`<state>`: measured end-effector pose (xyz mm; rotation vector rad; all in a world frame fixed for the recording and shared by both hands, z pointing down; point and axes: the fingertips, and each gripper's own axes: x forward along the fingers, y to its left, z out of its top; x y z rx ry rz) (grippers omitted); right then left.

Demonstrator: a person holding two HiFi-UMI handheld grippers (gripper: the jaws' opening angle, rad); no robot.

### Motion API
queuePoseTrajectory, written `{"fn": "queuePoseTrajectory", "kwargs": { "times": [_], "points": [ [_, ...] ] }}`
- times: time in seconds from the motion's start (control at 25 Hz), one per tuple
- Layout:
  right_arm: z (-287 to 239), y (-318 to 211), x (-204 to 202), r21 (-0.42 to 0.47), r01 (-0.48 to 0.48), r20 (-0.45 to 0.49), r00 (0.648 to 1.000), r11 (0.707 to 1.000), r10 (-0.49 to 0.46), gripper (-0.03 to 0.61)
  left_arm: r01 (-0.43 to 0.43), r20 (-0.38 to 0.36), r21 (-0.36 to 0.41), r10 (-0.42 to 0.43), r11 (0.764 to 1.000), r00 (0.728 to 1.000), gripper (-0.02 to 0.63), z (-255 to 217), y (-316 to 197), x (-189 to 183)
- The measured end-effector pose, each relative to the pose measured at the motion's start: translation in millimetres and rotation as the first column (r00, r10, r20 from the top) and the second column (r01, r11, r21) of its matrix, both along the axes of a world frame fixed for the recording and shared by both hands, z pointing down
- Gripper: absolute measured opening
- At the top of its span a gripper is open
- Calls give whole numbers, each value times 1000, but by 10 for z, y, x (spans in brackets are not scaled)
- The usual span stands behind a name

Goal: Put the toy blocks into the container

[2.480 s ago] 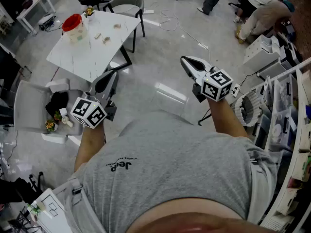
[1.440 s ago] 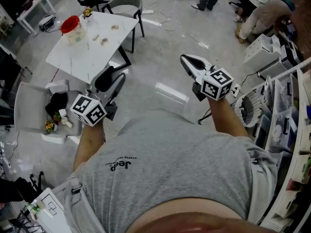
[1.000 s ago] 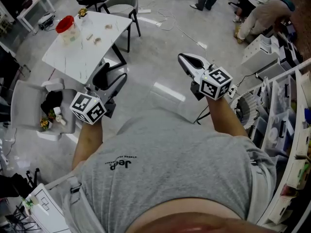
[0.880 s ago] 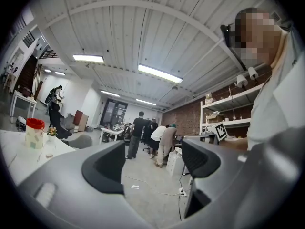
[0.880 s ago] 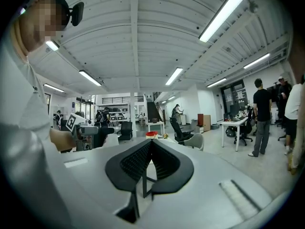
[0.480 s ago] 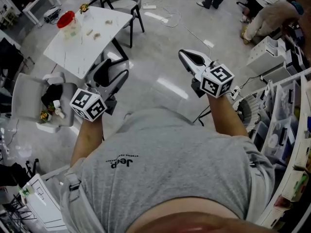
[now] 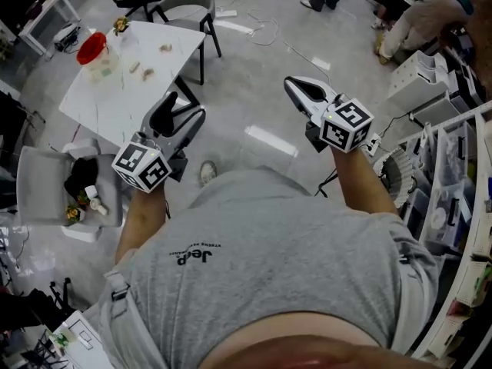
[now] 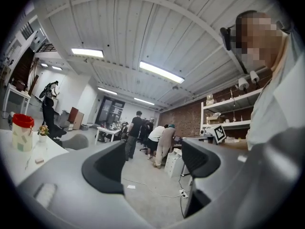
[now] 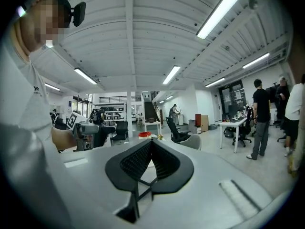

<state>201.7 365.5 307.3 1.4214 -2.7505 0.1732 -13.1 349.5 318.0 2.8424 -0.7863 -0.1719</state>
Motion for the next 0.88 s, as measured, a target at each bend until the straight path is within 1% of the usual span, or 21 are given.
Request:
{"fn": "queuePoseTrajectory", "kwargs": {
  "times": [0.08, 0.28, 0.4, 0.6, 0.72, 0.88],
  "points": [
    [-47, -302, -97, 10, -22, -5, 1000, 1000, 23, 3, -22, -7, 9, 22, 1000, 1000, 397, -29, -341, -97],
    [-263, -1109, -430, 43, -49, -7, 999, 998, 50, 3, -76, 7, 46, 76, 996, 997, 397, -171, -1244, -344],
    [-349, -1601, -640, 55, -64, 1, 998, 996, 64, 3, -100, 6, 45, 100, 994, 995, 397, -229, -1739, -556],
    [-329, -2327, -913, 34, -74, -14, 997, 997, 74, 3, -108, 8, 35, 108, 994, 994, 397, -242, -2457, -878],
    [-289, -2641, -999, 20, -71, -16, 997, 997, 72, 3, -107, 2, 32, 107, 994, 994, 397, -195, -2791, -962],
    [-198, -2995, -1017, -3, -67, -20, 998, 998, 67, 3, -115, 0, 11, 115, 993, 993, 397, -115, -3151, -922]
  ]
}}
